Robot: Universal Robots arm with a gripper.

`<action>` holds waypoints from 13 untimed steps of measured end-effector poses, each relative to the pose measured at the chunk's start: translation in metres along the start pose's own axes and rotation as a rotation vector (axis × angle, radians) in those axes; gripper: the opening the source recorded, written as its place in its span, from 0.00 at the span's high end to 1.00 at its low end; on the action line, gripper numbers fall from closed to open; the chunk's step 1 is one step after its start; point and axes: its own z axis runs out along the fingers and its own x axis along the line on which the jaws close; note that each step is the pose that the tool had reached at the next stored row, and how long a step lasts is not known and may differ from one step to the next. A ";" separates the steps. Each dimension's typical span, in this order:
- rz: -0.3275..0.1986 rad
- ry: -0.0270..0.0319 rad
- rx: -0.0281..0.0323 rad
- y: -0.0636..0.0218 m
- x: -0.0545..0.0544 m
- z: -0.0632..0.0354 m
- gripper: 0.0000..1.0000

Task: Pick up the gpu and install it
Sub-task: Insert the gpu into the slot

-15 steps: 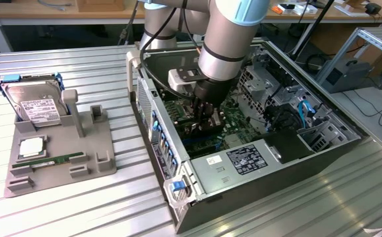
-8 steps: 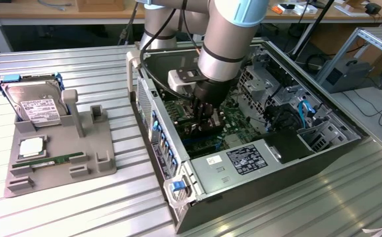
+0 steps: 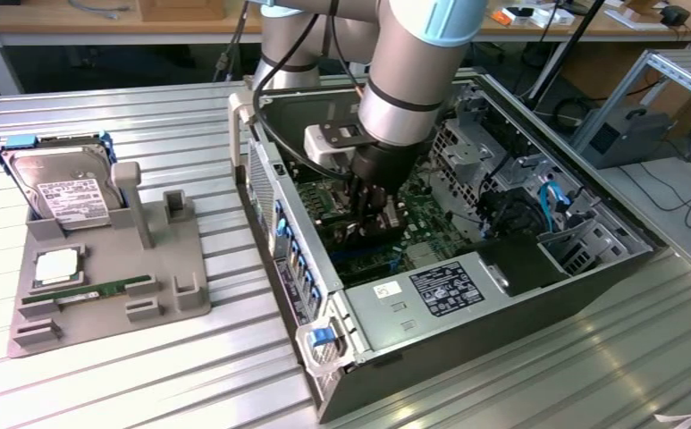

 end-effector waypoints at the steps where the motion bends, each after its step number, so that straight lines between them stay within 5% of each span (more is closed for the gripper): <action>1: 0.000 0.0009 -0.0001 0.0001 0.000 -0.0012 0.73; 13: -0.014 0.0029 -0.0005 0.0001 -0.003 0.0020 0.73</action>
